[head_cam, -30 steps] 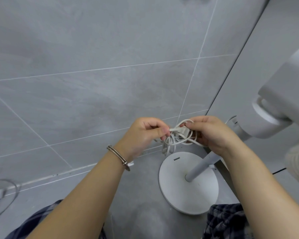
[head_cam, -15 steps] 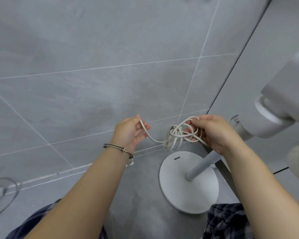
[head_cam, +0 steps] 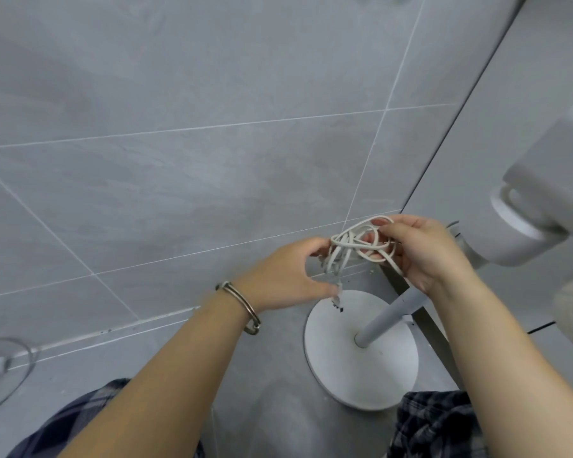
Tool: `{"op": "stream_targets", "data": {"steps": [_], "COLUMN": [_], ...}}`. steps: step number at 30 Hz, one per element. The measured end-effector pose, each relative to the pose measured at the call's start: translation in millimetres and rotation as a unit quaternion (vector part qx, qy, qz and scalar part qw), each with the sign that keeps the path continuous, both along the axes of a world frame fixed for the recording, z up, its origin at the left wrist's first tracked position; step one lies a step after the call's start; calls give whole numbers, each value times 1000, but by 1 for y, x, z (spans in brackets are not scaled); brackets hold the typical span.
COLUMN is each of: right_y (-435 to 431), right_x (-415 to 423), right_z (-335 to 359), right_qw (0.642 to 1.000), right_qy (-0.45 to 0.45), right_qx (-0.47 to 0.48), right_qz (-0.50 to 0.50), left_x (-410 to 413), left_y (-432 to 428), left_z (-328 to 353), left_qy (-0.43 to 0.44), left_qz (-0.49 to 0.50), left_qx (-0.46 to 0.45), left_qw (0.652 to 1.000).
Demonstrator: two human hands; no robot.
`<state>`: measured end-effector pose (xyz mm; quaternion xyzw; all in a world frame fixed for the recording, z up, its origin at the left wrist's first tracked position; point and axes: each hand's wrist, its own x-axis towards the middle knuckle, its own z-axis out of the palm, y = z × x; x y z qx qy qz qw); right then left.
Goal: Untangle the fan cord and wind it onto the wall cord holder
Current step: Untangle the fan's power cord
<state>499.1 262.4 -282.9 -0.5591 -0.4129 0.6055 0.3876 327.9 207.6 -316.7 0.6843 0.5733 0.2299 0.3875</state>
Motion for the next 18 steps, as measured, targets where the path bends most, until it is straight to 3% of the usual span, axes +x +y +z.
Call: {"op": "stream_targets", "data": {"steps": [4, 7, 11, 14, 18], "right_y": [0, 0, 1, 0, -1], "right_x": [-1, -2, -2, -3, -4], "right_z": [-1, -6, -7, -9, -13], "right_qw": [1000, 999, 997, 984, 921], "right_qy": [-5, -31, -67, -139, -269], "right_qx": [6, 14, 44, 112, 282], "right_qz": [-1, 7, 3, 1, 17], "left_x": [13, 19, 19, 13, 5], "left_y": [-2, -2, 0, 3, 7], "left_z": [-12, -16, -16, -14, -12], "left_qy": [109, 121, 100, 71, -58], "left_qz": [110, 189, 216, 236, 263], "left_qx": [71, 110, 142, 98, 0], "left_qw": [985, 968, 961, 964, 963]}}
